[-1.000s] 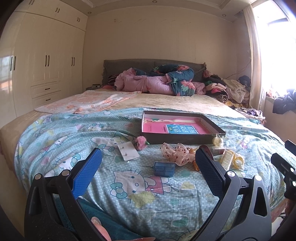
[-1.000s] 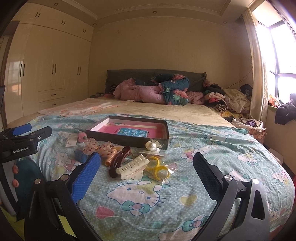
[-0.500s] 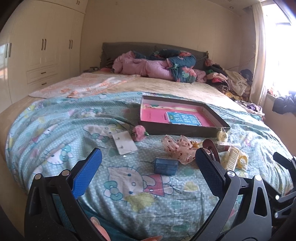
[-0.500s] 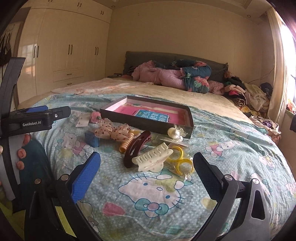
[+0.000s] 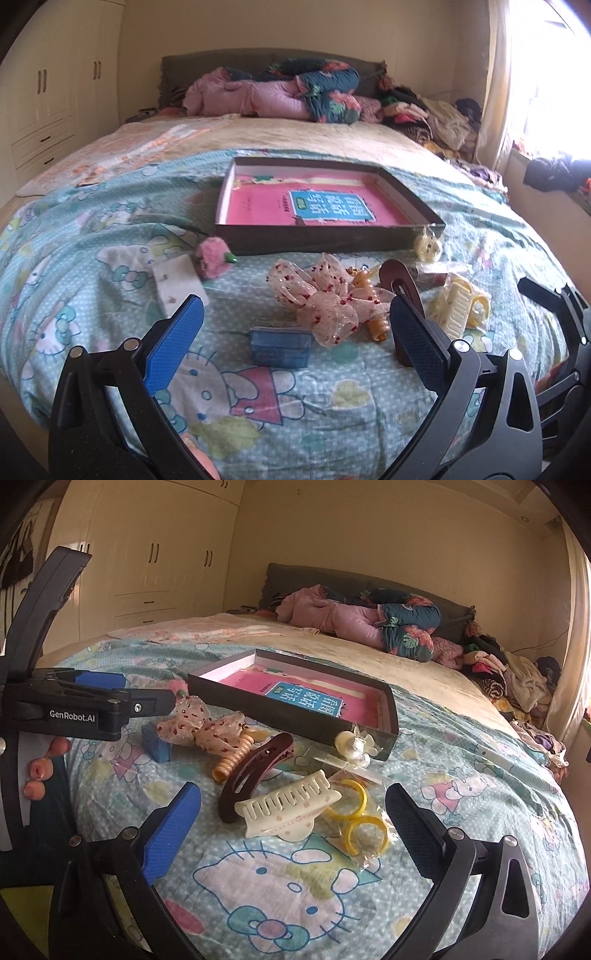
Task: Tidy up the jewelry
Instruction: 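Grasp the polka-dot bow with the left tool while the right tool grasps the white claw clip, then carry the bow into the tray with the left tool while the right tool releases the white clip there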
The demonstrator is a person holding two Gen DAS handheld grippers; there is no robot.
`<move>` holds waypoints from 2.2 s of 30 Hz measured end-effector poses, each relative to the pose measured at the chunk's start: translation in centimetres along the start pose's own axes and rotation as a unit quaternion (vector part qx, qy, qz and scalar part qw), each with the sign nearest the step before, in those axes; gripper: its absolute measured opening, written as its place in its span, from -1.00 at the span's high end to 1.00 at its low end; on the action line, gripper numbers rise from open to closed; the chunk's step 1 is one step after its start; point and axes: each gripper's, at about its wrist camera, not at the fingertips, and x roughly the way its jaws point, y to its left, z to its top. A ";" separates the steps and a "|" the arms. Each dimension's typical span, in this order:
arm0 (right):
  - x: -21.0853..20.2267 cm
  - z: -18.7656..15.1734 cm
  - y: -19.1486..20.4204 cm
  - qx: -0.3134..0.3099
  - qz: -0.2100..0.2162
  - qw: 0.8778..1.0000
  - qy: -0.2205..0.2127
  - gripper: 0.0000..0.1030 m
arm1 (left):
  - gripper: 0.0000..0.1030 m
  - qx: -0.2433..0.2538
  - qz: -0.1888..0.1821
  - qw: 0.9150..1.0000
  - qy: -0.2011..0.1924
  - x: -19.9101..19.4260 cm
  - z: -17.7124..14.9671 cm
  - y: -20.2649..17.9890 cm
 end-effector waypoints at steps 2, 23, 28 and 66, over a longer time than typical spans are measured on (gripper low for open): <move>0.6 0.0 -0.3 0.000 0.004 1.000 0.005 -0.88 | -0.80 0.011 -0.006 1.000 0.014 0.9 0.2 -0.6; 5.0 -0.4 0.2 -0.082 0.046 0.995 0.032 -0.52 | 0.12 0.026 -0.049 0.995 0.077 5.4 0.6 -0.9; 4.7 -0.6 -0.1 -0.067 0.053 0.996 0.028 -0.50 | 0.73 0.037 -0.052 0.995 0.074 5.2 0.6 -1.3; 6.8 7.6 -7.4 0.037 0.017 0.999 -0.009 -0.50 | 0.91 -0.023 -0.041 0.999 0.005 8.2 9.1 2.3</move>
